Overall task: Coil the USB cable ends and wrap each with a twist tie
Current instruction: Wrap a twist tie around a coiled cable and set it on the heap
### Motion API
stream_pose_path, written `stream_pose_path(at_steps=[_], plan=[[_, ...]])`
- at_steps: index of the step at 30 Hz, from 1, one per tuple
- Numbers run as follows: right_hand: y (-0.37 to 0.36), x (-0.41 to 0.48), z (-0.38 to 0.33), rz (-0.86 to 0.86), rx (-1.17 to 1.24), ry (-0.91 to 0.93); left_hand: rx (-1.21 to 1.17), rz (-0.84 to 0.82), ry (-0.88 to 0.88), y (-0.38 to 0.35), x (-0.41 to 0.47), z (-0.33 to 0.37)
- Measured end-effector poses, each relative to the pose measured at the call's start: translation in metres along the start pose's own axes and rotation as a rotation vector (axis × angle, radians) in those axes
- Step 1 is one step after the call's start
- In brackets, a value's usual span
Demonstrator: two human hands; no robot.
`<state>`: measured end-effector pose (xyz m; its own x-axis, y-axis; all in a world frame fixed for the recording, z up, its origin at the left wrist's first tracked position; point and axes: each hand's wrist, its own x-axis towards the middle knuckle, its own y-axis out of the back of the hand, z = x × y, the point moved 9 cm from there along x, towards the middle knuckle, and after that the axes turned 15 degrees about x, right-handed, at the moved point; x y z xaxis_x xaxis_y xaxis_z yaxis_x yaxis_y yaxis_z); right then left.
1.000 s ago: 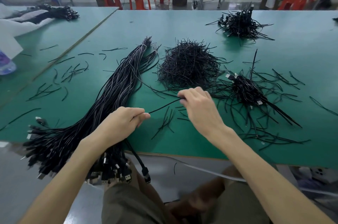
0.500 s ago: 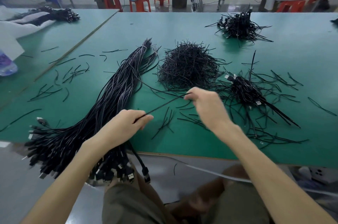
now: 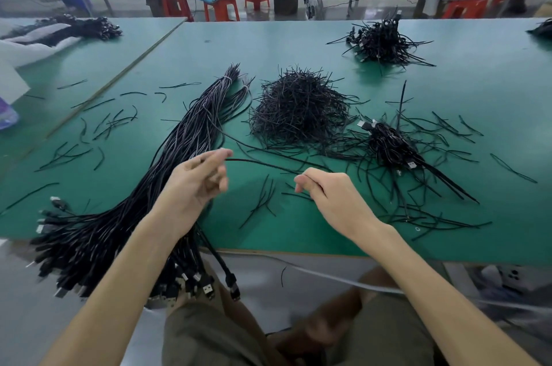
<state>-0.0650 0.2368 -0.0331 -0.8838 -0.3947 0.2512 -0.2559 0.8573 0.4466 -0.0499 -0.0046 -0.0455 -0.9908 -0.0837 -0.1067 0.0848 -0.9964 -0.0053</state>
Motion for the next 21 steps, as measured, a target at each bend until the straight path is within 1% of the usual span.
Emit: stream_pose_path(at_steps=[2, 3, 4, 7, 10, 13, 18, 21], plan=[[-0.003, -0.005, -0.008, -0.036, -0.055, 0.028, -0.328, -0.002, 0.097, -0.005, 0.003, -0.005], [-0.005, -0.007, -0.012, -0.054, -0.081, 0.039, -0.424, -0.018, 0.123, -0.010, 0.004, -0.007], [-0.007, -0.009, -0.016, -0.067, -0.106, 0.051, -0.464, -0.037, 0.135, -0.017, 0.005, -0.009], [-0.015, -0.012, -0.025, -0.133, -0.217, 0.067, -0.481, -0.085, 0.153, -0.040, 0.005, -0.011], [-0.020, -0.014, -0.023, -0.216, -0.334, 0.032, -0.614, -0.132, 0.104, -0.052, 0.005, -0.002], [-0.001, -0.019, -0.010, -0.162, -0.395, 0.022, -0.788, -0.174, 0.089, -0.046, 0.007, 0.008], [0.050, -0.030, 0.012, 0.010, -0.493, 0.047, -0.768, -0.106, 0.011, -0.006, 0.009, 0.016], [0.059, -0.032, 0.021, 0.054, -0.516, 0.041, -0.657, -0.142, -0.016, -0.007, 0.008, 0.018]])
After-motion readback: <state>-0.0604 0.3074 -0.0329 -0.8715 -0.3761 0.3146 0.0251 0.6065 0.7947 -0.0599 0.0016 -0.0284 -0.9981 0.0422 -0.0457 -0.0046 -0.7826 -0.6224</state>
